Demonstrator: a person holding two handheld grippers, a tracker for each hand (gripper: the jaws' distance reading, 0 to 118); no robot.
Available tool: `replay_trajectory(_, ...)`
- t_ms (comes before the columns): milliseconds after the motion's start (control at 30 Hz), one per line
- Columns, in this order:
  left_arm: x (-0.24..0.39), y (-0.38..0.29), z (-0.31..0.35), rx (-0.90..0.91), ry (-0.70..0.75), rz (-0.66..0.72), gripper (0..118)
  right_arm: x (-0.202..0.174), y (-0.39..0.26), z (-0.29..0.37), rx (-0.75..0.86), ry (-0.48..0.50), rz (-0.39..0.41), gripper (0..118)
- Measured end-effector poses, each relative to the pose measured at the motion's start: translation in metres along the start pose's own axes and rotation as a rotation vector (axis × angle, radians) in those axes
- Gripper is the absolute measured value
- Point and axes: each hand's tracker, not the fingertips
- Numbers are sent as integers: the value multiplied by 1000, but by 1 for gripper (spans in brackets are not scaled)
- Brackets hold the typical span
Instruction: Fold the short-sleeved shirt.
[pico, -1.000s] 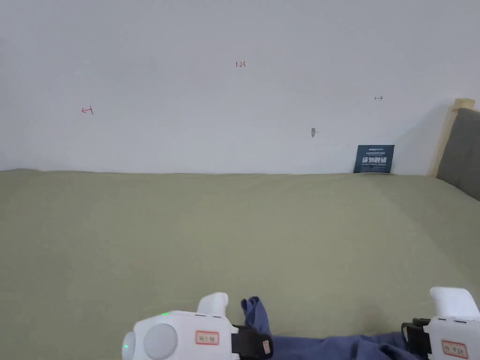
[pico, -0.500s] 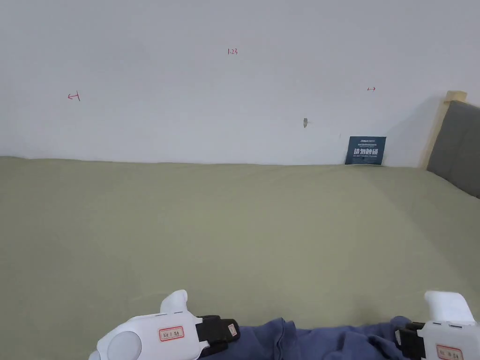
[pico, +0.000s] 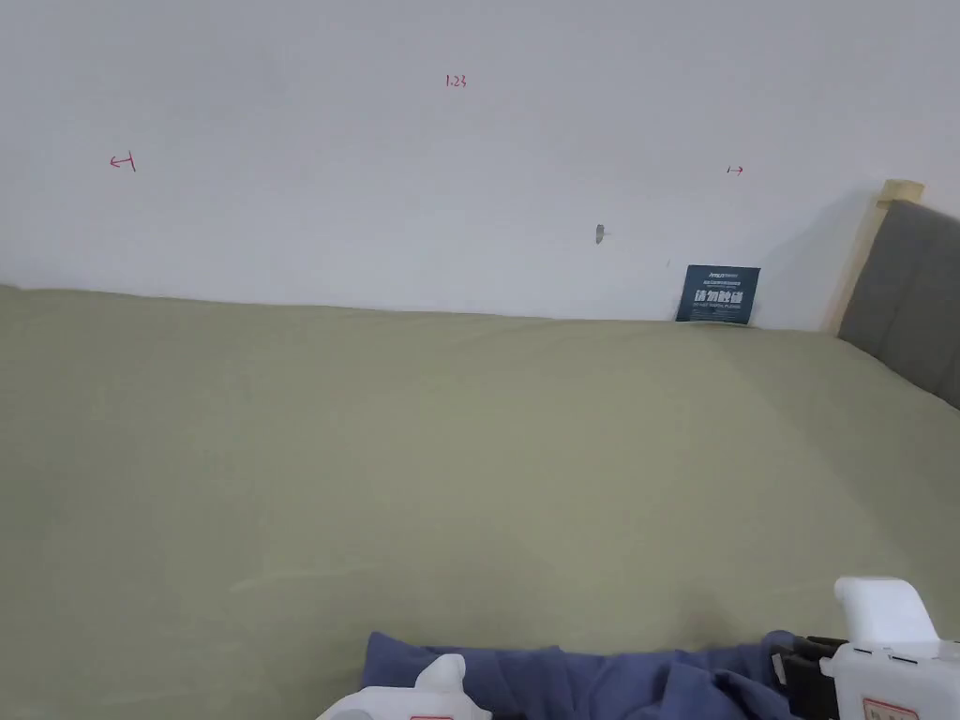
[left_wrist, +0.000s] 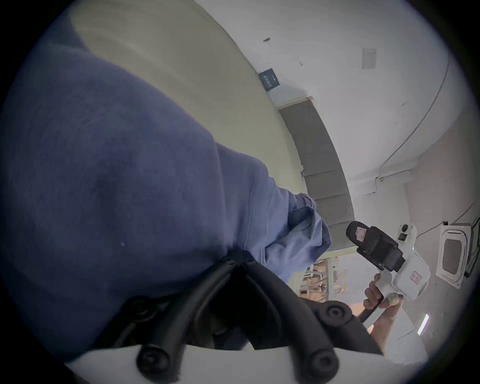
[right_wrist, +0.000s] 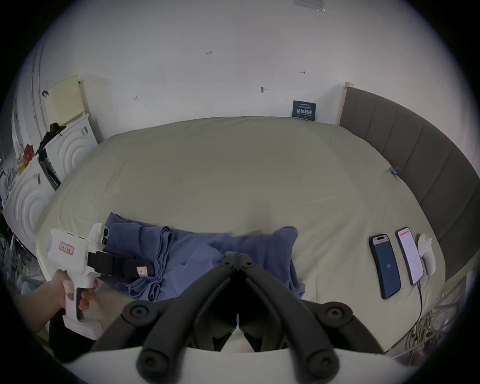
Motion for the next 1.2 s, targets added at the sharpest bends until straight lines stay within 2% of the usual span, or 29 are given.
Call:
replay_trajectory(133,19,5,20,5,65,-70,0,-1,-5,-5,-15,23,-29,0)
replay_trajectory(233,19,16,70,44,-47,-115,0,-6,-5,-8,-30,16,-1,0)
replay_trajectory(333,1,27,129,67,64,-170,0,-7,-3,-6,-20,27,16,0)
replay_trajectory(467,-37,35,176,126,126,-64,0,-9,1,-5,-2,31,5,0)
replay_trajectory(633,-55,29,176,134,83,-29,1,-11,5,-5,2,41,-15,0)
replay_trajectory(667,-58,29,172,126,83,-26,5,-12,5,-5,1,42,-13,0)
replay_trajectory(700,-64,31,167,107,84,-4,30,-12,6,-4,-2,38,-9,0)
replay_trajectory(733,-68,32,163,92,81,25,60,-12,7,-3,-1,34,-4,0)
replay_trajectory(767,-74,32,159,64,57,58,73,-11,7,-1,1,33,1,0)
replay_trajectory(800,-75,32,159,106,-120,72,83,-11,8,1,1,34,4,0)
replay_trajectory(833,-72,32,158,119,-136,92,91,-10,8,3,2,34,6,0)
replay_trajectory(867,-73,34,152,101,-133,111,92,-9,9,5,4,33,7,0)
replay_trajectory(933,-75,35,142,100,-166,117,86,-7,10,6,6,28,8,0)
replay_trajectory(967,-66,34,137,92,-147,109,75,-5,10,6,9,23,9,0)
replay_trajectory(1000,-61,34,132,81,-130,95,49,-5,10,7,10,19,7,0)
replay_trajectory(1033,-57,34,128,69,-56,78,17,-4,9,7,10,16,2,0)
replay_trajectory(1067,-53,32,123,64,30,62,11,-2,8,6,11,17,-7,0)
replay_trajectory(1100,-56,33,116,44,94,45,11,-1,8,5,9,20,-13,0)
replay_trajectory(1167,-59,28,123,112,-49,98,11,0,6,5,6,19,-19,0)
replay_trajectory(1200,-58,26,126,110,-29,116,11,0,4,4,3,17,-18,0)
